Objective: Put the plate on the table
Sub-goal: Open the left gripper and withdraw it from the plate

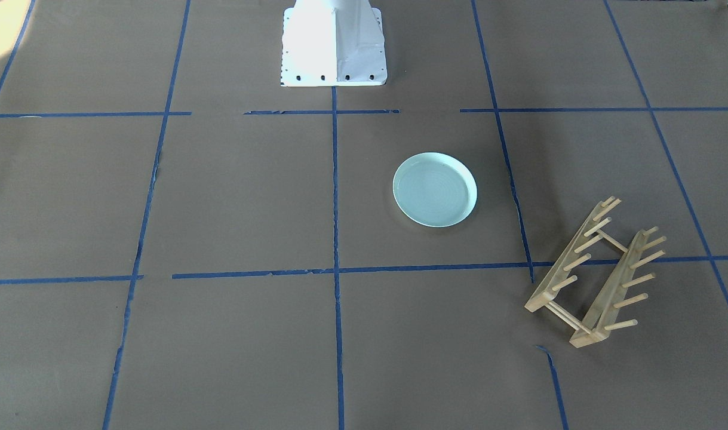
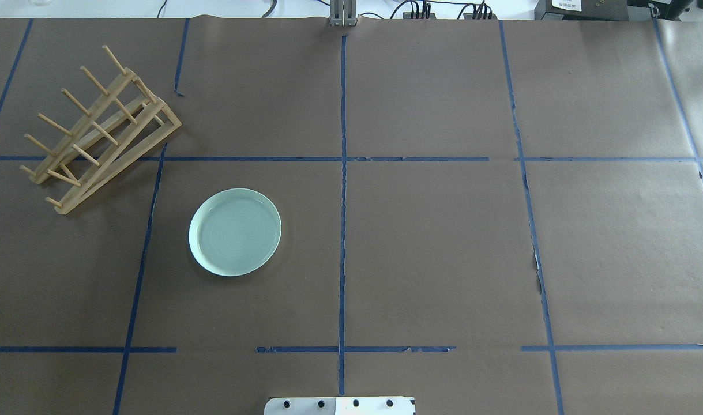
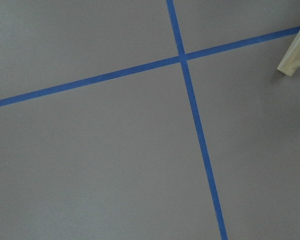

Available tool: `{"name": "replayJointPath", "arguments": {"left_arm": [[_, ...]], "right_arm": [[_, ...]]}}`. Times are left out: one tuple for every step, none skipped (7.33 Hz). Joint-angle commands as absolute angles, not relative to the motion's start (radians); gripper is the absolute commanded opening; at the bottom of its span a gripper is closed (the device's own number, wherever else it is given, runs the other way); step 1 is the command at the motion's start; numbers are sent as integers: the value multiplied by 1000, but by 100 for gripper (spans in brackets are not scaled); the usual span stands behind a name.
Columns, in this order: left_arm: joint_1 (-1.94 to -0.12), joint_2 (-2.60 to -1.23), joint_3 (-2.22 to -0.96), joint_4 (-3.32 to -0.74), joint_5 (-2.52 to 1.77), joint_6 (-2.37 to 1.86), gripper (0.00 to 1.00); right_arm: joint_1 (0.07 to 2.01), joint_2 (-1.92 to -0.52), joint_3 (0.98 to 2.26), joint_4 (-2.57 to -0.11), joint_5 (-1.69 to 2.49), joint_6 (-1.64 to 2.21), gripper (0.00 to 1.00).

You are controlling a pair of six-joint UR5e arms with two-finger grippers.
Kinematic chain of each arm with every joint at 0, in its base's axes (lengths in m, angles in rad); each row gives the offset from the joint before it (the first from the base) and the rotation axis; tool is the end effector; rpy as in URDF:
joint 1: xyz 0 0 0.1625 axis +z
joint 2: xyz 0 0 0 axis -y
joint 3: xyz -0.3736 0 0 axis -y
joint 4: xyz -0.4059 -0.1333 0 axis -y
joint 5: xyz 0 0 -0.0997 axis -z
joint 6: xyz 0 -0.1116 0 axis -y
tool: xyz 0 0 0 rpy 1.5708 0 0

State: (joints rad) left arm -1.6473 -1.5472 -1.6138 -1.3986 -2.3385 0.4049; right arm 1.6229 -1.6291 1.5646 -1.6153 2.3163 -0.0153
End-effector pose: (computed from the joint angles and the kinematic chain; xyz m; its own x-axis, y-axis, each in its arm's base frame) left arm -0.0926 -0.4776 0.6227 0.6817 0.2408 -0.6908 -0.2100 0.9690 0.1305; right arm 0.0822 -0.4698 0.6540 0.7306 0.0968 0.6759 -0.0406 0.9943 -0.0985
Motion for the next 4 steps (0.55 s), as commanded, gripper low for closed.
{"name": "replayJointPath", "arguments": {"left_arm": [[-1647, -1548, -1624, -1397, -2338, 408, 100], [-1647, -1546, -1631, -1397, -2338, 408, 100], [-1647, -1548, -1632, -1399, -2338, 408, 100], [-1647, -1548, -1634, -1397, -2338, 408, 100]], "right_arm": [[1623, -1631, 1565, -1615, 2316, -15, 100], [1623, -1629, 1565, -1615, 2316, -15, 100], [1623, -1629, 1565, -1615, 2316, -15, 100], [1623, -1629, 1565, -1615, 2316, -15, 100]]}}
